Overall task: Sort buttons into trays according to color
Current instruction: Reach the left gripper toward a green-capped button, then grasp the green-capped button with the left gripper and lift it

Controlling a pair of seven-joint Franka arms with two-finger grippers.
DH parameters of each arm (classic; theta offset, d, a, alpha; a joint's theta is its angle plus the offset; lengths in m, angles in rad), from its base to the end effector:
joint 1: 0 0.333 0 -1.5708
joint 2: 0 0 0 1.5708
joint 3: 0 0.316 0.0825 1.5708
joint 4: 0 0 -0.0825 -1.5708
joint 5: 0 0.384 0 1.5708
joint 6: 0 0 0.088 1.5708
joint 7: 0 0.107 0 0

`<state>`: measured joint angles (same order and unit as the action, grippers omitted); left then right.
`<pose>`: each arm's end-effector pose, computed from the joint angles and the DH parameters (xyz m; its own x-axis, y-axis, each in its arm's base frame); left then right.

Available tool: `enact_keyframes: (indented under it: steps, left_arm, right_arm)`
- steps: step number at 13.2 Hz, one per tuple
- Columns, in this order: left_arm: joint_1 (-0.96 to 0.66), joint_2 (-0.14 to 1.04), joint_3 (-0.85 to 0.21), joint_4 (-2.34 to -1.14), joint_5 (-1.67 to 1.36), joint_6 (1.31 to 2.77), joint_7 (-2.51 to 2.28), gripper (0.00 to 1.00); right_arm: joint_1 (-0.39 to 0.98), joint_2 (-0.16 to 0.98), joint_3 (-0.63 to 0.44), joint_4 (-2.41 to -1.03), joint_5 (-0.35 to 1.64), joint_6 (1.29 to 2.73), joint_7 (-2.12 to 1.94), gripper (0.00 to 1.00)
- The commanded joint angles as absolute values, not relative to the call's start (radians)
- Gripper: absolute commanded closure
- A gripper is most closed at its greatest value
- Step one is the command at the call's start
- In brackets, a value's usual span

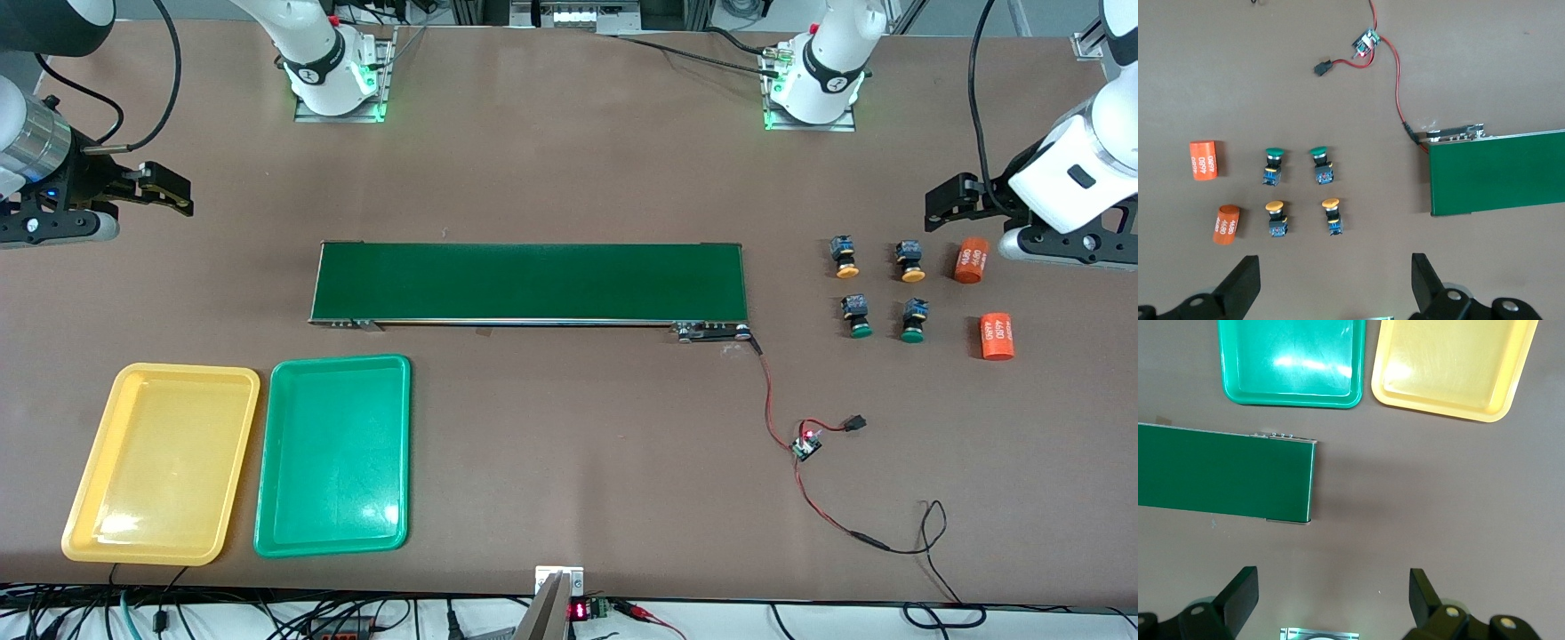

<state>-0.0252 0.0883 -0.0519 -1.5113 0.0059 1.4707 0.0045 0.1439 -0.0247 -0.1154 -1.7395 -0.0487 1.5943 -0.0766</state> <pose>0.5682 -0.0419 0.5945 0.9884 -0.0807 -0.1284 -0.0814 -0.9967 -0.0008 0.5410 0.0097 0.5607 0.9867 0.1061 -0.1235 0.1113 -0.9931 0.0360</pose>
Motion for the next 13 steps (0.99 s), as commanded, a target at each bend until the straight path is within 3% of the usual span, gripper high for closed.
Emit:
enact_keyframes:
  steps: [1,4,8,10,13]
  left_arm:
    - [-0.023,0.141,-0.052,-1.477,0.028,1.44,0.012,0.0]
    - [-0.017,0.164,-0.054,-1.488,0.04,1.411,0.021,0.0]
    - [-0.029,0.302,-0.054,-1.488,0.165,1.315,0.002,0.0]
    - [-0.011,0.337,-0.057,-1.512,0.15,1.392,-0.002,0.0]
    - [0.05,0.327,-0.06,-1.696,0.141,1.639,-0.002,0.0]
  right_arm:
    - [0.149,-0.032,-0.115,-1.749,-0.054,1.601,-0.058,0.0]
    - [0.153,-0.044,-0.11,-1.775,-0.052,1.606,-0.014,0.0]
    - [0.152,-0.101,-0.109,-1.866,-0.046,1.656,-0.002,0.0]
    - [0.152,-0.155,-0.109,-1.948,-0.045,1.712,-0.002,0.0]
    - [0.15,-0.163,-0.11,-1.957,-0.038,1.72,0.003,0.0]
